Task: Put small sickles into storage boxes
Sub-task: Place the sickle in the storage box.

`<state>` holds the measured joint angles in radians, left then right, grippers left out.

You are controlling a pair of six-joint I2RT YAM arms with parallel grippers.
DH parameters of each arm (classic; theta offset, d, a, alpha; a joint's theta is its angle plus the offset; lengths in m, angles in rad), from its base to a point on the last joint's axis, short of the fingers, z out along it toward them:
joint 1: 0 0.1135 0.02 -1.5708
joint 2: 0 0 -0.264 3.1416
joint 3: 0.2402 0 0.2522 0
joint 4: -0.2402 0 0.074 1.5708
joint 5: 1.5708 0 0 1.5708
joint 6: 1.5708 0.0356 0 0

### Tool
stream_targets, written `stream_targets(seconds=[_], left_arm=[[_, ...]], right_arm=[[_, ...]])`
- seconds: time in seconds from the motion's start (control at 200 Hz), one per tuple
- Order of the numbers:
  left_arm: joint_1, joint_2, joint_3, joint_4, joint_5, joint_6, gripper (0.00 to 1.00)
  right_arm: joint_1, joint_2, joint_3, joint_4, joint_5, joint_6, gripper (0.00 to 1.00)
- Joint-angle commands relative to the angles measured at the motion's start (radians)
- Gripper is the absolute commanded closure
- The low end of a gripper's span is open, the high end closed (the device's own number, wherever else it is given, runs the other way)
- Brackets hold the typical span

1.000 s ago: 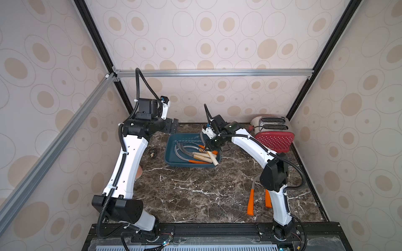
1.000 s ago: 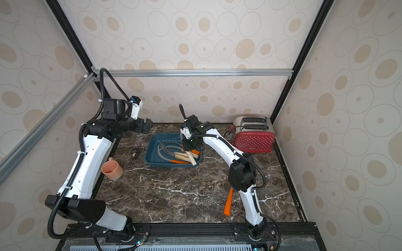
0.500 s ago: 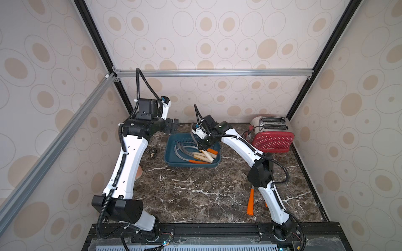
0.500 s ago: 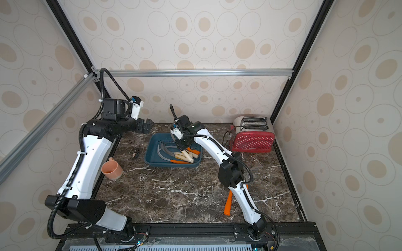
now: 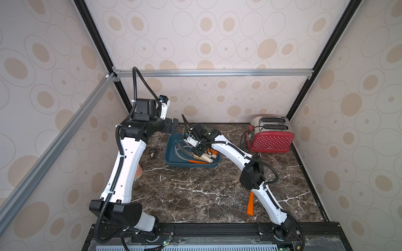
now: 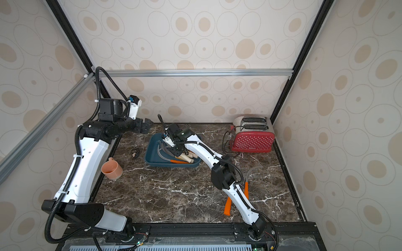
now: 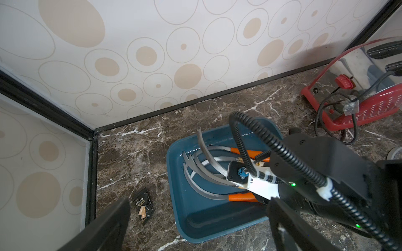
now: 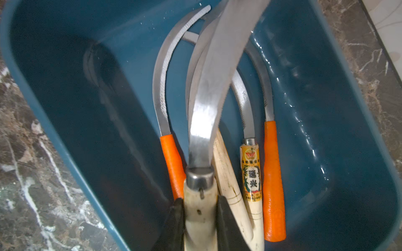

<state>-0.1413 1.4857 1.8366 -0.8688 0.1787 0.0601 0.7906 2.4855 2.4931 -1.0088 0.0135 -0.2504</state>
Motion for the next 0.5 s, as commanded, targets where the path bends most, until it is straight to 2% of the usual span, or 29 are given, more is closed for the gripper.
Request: stream_targets(seconds=[0.0,0.265,0.496], left_arm=[[0.005,-0.019,0.004,-0.003,0.011,-0.005,0.01],[0.004,-0.019,-0.003,-0.003,0.015,-0.007,0.01],[0.004,-0.021,-0.002,-0.006,0.011,-0.001,0.01]], right_arm=[[0.016,0.025,0.042,-0.004,0.069,-0.069,0.92],[0.047,0.051,0.046,0.011,0.154,-0.154,0.91],[0.059,0.059,0.046,-0.006,0.166,-0.173,0.91]])
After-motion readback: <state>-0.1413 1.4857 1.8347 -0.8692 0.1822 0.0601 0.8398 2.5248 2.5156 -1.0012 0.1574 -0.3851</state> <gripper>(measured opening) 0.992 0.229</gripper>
